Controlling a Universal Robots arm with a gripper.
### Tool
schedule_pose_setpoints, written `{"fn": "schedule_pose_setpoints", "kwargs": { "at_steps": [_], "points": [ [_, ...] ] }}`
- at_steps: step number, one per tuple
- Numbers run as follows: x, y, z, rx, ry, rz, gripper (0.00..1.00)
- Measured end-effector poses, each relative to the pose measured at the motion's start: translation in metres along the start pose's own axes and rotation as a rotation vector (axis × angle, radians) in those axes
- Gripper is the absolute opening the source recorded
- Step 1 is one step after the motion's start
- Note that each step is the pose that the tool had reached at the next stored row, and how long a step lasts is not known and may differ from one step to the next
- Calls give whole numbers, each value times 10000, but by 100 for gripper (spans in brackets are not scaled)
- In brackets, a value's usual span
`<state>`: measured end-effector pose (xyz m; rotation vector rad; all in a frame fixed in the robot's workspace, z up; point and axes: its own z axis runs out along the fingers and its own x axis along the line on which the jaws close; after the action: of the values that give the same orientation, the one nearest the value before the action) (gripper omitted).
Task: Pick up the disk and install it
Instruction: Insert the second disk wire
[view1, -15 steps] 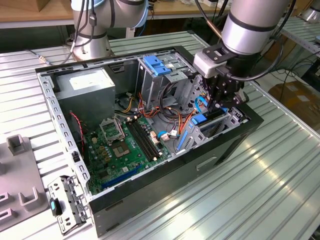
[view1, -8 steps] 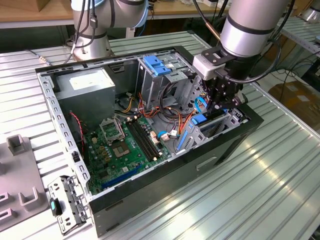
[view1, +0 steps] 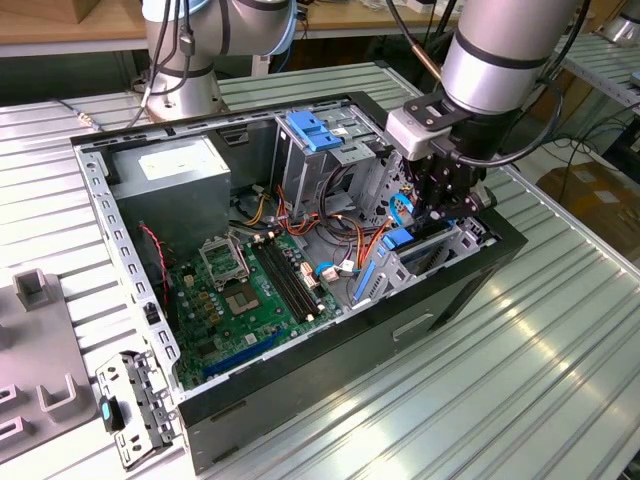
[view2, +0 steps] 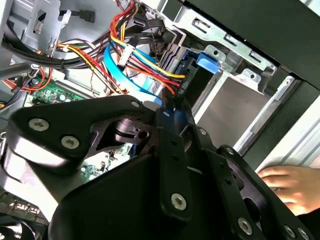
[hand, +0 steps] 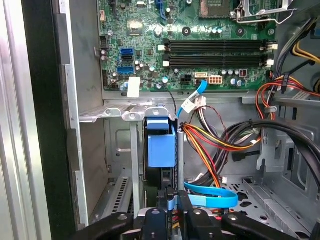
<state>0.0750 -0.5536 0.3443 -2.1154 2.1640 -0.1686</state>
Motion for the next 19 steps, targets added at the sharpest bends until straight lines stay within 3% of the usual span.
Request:
{"fn": "schedule_pose_setpoints", "kwargs": {
  "at_steps": [5, 10, 12, 19],
  "points": [
    [-2, -19, -120, 0, 1, 0, 24],
    [-2, -20, -127, 0, 1, 0, 22],
    [-2, -20, -130, 0, 1, 0, 11],
    [-2, -23, -147, 0, 1, 0, 11]
  ]
}}
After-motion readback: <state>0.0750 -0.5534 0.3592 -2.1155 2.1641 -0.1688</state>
